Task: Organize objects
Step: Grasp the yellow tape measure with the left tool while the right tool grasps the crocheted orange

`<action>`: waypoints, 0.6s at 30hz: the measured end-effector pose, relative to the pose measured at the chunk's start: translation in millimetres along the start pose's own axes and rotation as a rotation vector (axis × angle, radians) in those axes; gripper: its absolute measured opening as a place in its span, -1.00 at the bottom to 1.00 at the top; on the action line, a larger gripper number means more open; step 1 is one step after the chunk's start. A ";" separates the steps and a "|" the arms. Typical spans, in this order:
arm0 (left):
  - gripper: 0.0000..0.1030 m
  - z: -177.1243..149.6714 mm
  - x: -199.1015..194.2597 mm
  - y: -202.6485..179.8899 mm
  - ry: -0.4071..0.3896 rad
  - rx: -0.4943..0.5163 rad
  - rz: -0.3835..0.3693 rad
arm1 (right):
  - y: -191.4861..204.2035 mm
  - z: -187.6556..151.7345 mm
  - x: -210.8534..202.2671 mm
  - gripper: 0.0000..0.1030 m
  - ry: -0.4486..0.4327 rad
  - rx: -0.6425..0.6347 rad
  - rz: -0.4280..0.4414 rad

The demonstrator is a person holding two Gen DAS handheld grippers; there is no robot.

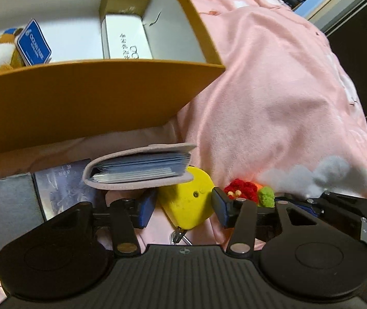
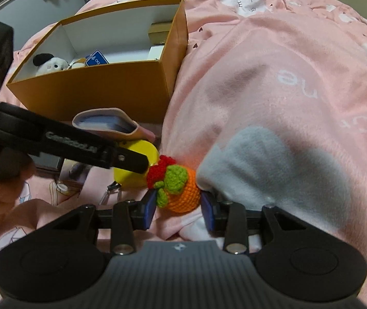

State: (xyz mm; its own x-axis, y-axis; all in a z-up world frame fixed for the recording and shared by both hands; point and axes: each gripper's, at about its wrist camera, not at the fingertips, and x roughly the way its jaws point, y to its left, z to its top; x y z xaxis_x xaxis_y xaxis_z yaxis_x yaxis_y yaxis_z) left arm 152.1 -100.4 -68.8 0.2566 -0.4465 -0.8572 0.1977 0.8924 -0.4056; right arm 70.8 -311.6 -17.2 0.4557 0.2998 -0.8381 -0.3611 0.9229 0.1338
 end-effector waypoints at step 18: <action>-1.00 -15.4 -21.1 18.0 -0.107 -0.091 -0.043 | 0.9 3.4 5.7 -0.24 -0.024 -0.031 0.019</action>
State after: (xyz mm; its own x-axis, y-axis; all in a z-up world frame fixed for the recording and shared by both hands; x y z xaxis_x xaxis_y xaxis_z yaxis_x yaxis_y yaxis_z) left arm 135.8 -74.0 -62.9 0.3499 -0.4844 -0.8018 0.1252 0.8724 -0.4724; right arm 75.8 -308.3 -20.0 0.4677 0.3237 -0.8225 -0.3950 0.9090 0.1331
